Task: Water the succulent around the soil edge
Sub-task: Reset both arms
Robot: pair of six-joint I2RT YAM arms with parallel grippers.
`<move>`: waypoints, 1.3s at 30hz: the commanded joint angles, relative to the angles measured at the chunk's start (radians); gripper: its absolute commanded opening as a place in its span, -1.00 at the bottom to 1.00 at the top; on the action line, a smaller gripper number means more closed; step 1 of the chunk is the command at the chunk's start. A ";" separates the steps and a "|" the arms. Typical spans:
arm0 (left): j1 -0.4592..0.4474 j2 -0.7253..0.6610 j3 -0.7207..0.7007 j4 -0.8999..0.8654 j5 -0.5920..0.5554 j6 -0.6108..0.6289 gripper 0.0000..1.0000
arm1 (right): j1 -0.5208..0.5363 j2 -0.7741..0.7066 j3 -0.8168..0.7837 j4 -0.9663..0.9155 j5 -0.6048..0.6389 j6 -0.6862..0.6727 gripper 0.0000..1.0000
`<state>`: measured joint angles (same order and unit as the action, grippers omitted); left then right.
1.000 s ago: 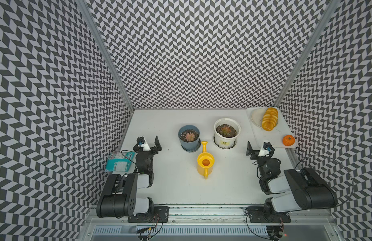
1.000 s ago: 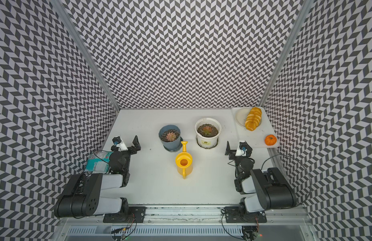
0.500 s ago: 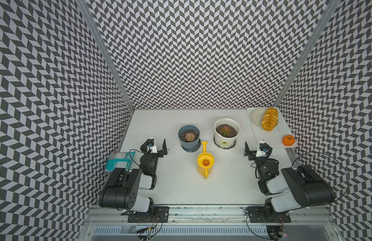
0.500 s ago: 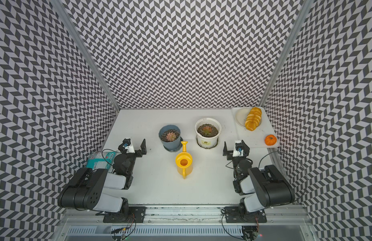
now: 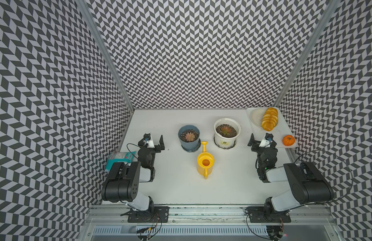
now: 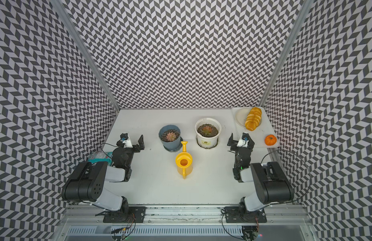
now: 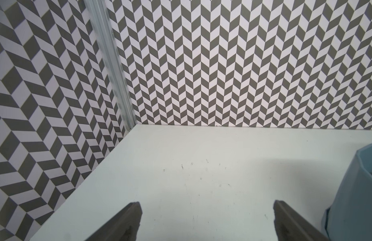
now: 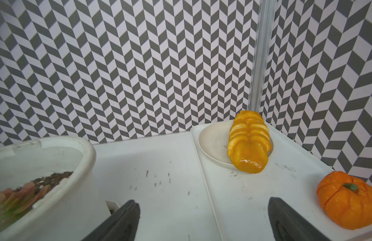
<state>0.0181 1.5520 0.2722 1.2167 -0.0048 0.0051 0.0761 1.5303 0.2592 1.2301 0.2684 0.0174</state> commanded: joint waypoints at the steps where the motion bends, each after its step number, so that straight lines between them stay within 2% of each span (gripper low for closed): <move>1: -0.005 0.000 0.003 -0.008 0.013 -0.008 1.00 | -0.002 -0.001 0.001 0.000 0.008 0.021 1.00; 11: -0.014 -0.002 -0.002 -0.003 0.002 -0.006 1.00 | -0.001 -0.002 -0.002 0.005 0.007 0.022 1.00; 14: -0.028 -0.005 -0.005 0.001 -0.032 0.004 1.00 | 0.000 -0.002 -0.003 0.005 0.008 0.023 1.00; 39: -0.010 0.000 0.002 -0.007 0.005 -0.007 1.00 | 0.000 -0.002 -0.003 0.005 0.008 0.022 0.99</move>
<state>0.0006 1.5520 0.2718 1.2057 -0.0097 0.0051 0.0761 1.5303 0.2592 1.2037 0.2691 0.0311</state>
